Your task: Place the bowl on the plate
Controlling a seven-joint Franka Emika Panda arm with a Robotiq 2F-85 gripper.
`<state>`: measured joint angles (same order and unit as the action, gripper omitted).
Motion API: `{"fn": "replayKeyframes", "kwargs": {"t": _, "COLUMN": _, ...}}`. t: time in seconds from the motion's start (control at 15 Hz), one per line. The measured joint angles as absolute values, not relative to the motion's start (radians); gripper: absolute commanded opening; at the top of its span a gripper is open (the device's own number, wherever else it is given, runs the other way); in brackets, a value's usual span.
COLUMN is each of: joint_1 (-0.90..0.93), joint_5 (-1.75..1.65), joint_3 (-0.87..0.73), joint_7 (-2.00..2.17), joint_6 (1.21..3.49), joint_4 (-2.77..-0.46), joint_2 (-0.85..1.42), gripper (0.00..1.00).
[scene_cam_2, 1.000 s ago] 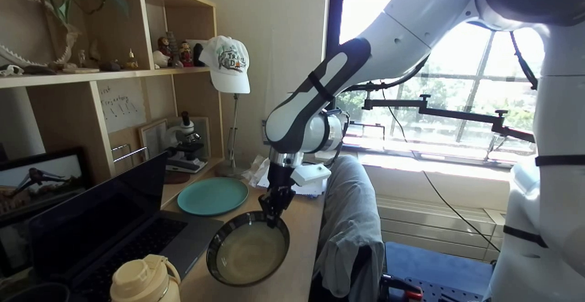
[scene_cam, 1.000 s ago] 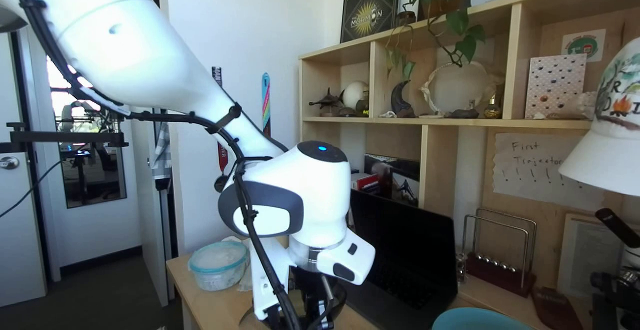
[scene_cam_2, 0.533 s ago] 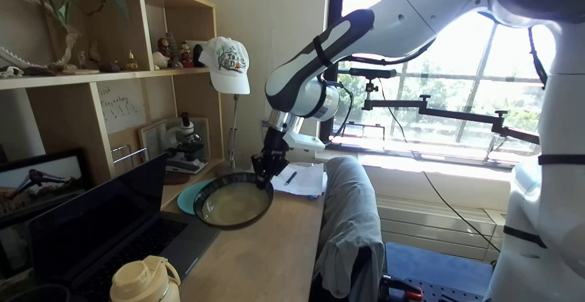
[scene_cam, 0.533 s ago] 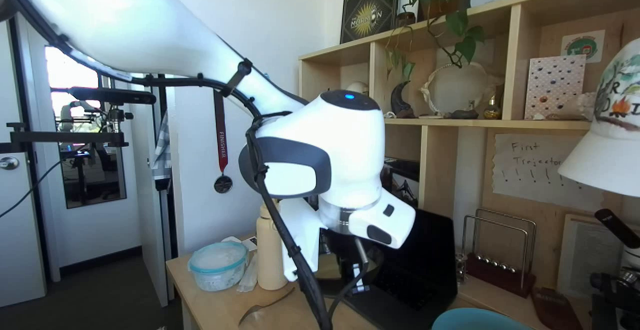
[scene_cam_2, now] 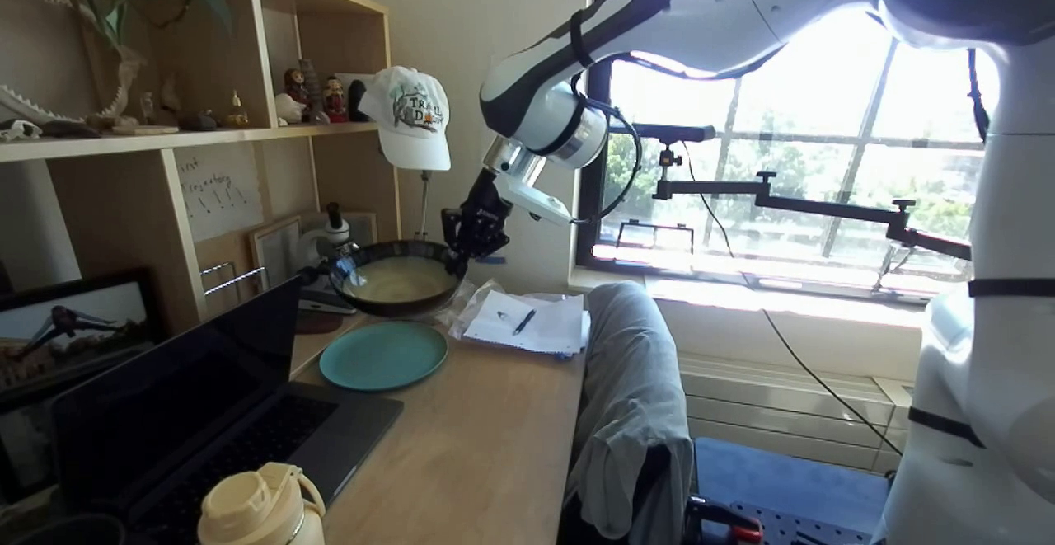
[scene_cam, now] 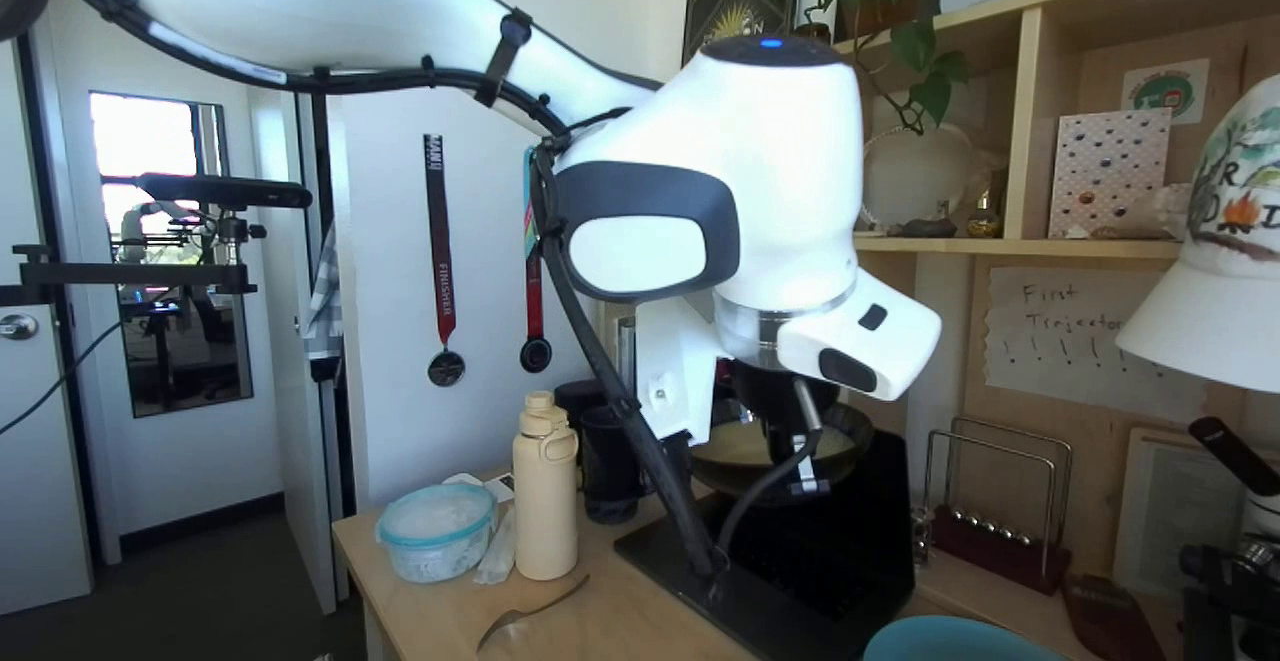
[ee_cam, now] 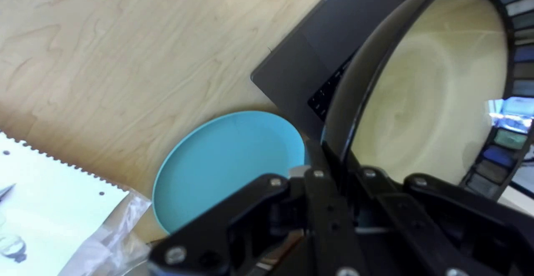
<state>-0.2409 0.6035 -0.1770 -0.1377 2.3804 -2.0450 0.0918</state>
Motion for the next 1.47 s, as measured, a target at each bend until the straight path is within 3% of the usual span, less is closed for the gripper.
{"fn": "replayKeyframes", "kwargs": {"t": 0.53, "joint_1": -0.242, "joint_5": 0.609, "joint_3": -0.180, "joint_7": -0.113, "joint_6": 2.385, "joint_4": -2.031, "joint_2": 0.117, "gripper": 0.05}}
{"fn": "replayKeyframes", "kwargs": {"t": 1.47, "joint_1": -0.313, "joint_5": 0.616, "joint_3": -0.161, "joint_7": -0.024, "joint_6": 2.554, "joint_4": -1.791, "joint_2": 0.503, "gripper": 0.04}}
